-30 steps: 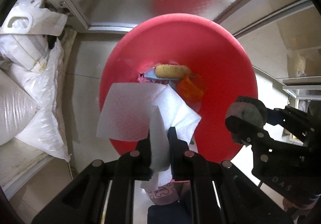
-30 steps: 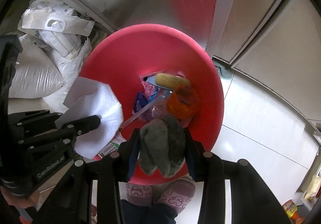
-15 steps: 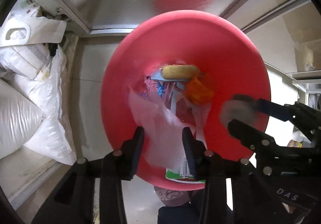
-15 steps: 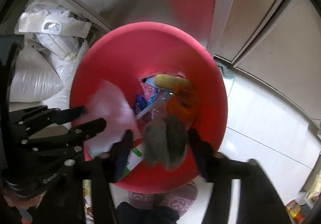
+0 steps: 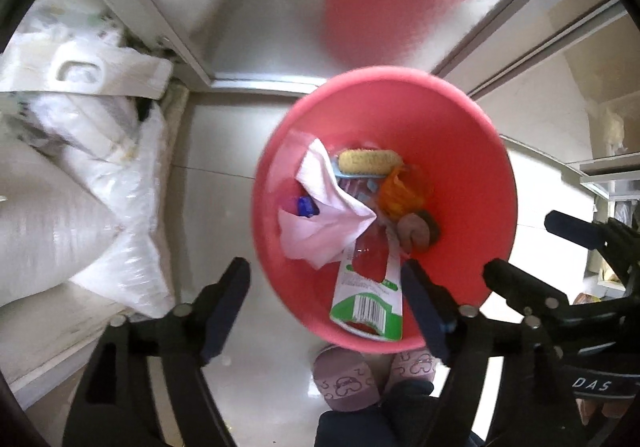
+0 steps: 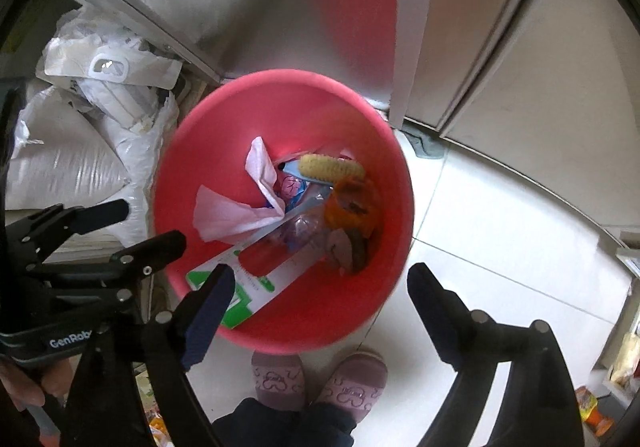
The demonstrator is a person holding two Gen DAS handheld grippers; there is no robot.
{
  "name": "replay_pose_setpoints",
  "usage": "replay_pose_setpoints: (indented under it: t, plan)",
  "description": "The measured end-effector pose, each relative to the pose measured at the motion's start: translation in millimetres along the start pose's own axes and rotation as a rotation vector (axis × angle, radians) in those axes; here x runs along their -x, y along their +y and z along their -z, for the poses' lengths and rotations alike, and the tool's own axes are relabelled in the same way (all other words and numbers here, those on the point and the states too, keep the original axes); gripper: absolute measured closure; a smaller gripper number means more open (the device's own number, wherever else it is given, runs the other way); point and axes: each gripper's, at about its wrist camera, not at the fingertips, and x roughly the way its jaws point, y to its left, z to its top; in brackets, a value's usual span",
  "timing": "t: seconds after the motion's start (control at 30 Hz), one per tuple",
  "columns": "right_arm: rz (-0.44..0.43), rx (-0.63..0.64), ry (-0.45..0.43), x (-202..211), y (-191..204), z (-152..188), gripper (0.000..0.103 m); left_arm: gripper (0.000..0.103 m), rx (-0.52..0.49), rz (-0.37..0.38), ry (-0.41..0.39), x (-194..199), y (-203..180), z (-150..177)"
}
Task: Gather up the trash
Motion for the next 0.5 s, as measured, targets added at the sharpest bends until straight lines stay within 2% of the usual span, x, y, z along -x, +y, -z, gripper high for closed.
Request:
replay_pose_setpoints:
  t: [0.1,0.27,0.43,0.5]
  plan:
    - [-0.007,-0.029,-0.009,26.7,2.3,3.8,0.016,0.017,0.002,0.0,-0.014,27.9,-0.7,1.4]
    - [-0.003,-0.05,-0.049,82.7,13.6,5.5,0.015,0.017,0.001,0.013,-0.039,87.9,-5.3,1.6]
    - [0.019,-0.071,-0.11,153.3,25.1,7.1,0.003,0.017,0.013,0.034,-0.089,170.7,-8.8,2.6]
    - [0.022,-0.074,-0.138,184.6,29.3,8.5,0.001,0.014,0.011,0.028,-0.12,207.3,-11.9,4.1]
